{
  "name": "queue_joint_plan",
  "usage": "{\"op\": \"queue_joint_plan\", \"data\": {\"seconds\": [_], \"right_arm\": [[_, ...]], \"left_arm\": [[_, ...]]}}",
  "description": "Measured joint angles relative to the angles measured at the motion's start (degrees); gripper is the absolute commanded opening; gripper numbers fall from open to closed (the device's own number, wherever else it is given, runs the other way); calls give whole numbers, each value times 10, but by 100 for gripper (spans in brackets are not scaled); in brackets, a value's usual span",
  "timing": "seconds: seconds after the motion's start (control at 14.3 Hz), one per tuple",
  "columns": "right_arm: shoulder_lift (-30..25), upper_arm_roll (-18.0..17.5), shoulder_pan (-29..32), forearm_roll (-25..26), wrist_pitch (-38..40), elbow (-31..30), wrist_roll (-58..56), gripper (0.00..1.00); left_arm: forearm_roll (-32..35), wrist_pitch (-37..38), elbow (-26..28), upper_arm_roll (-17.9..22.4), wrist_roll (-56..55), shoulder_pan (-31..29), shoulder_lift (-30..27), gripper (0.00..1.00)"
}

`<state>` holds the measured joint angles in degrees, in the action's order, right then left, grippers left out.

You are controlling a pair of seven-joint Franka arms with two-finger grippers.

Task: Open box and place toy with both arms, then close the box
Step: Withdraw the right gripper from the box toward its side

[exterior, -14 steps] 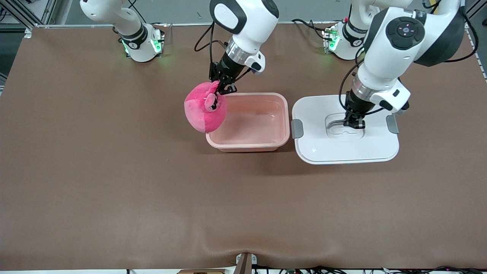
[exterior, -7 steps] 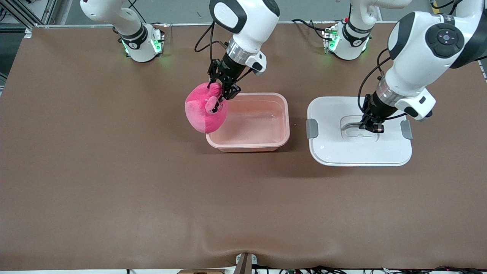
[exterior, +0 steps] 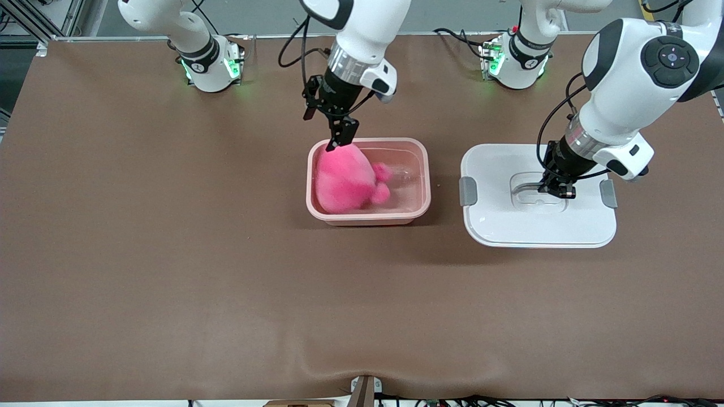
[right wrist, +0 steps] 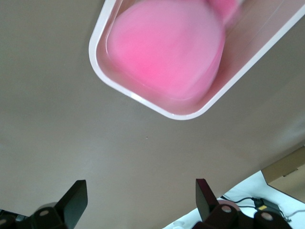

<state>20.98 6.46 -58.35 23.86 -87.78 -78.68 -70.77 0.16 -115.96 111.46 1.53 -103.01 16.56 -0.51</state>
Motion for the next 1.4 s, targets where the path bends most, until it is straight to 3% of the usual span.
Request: {"op": "queue_joint_plan", "data": {"seconds": [0.35, 0.63, 1.12, 1.4], "right_arm": [[-2, 4, 121, -47, -11, 4, -90, 100], [-3, 6, 201, -64, -29, 4, -93, 100], [-19, 8, 345, -131, -29, 1, 4, 100], [-44, 8, 419, -199, -17, -30, 61, 100]], "left_arm": [[0, 0, 0, -2, 0, 1, 0, 0], [0, 0, 0, -2, 0, 2, 0, 0], [-1, 0, 0, -13, 0, 2, 0, 0], [-28, 0, 0, -30, -2, 4, 0, 0]]}}
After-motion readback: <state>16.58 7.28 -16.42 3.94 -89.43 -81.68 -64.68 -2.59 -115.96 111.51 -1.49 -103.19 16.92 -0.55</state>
